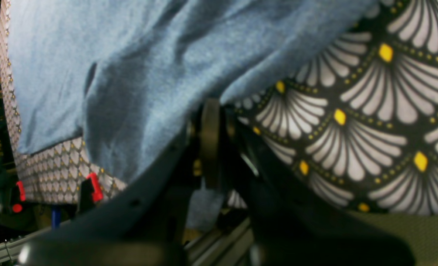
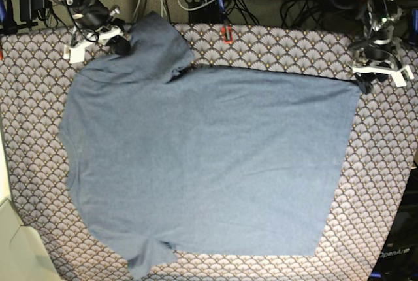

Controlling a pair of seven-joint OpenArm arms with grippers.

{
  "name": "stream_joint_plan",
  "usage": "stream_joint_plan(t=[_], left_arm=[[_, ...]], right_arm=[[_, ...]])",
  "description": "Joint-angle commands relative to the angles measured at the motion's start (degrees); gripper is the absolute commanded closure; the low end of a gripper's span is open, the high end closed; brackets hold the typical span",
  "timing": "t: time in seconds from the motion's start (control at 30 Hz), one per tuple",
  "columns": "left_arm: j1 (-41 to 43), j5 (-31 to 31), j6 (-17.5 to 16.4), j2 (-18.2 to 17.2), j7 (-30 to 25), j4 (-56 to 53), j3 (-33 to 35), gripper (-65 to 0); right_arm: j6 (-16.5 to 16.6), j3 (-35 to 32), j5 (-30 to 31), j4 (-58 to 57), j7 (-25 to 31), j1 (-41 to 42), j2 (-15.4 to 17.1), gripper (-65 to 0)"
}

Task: Fold the T-shirt properly
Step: 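Move both grippers to the shoulder corners of the blue T-shirt, then close both grippers on the shirt's shoulder edge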

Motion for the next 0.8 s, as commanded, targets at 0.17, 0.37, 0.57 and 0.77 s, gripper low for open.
stream_joint_plan(t=[0.17,0.37,0.57,0.77], left_arm=[[-4.13,-0.11,-0.21,-0.24,-1.29,-3.54,0.06,-33.2],[-5.54,-0.11,-0.21,-0.33,-1.38,-4.94,3.49,-33.2],[-5.36,-0.46,-0.21,-0.15,-1.38,-4.94,3.49,-33.2],[-5.28,-0.20,-0.21,-0.15,-1.38,-4.94,3.14,-33.2]], right_arm=[[-1.46,-0.07,-1.56,-0.28,-1.86,-0.51,0.39,0.0],[-1.46,-2.09,-1.56,-0.28,-1.86,-0.51,2.15,0.0],[-1.46,-2.36,-1.56,-0.37,-1.86,0.19,2.23,0.0],[-1.46,-2.36,-1.56,-0.37,-1.86,0.28,2.41,0.0]])
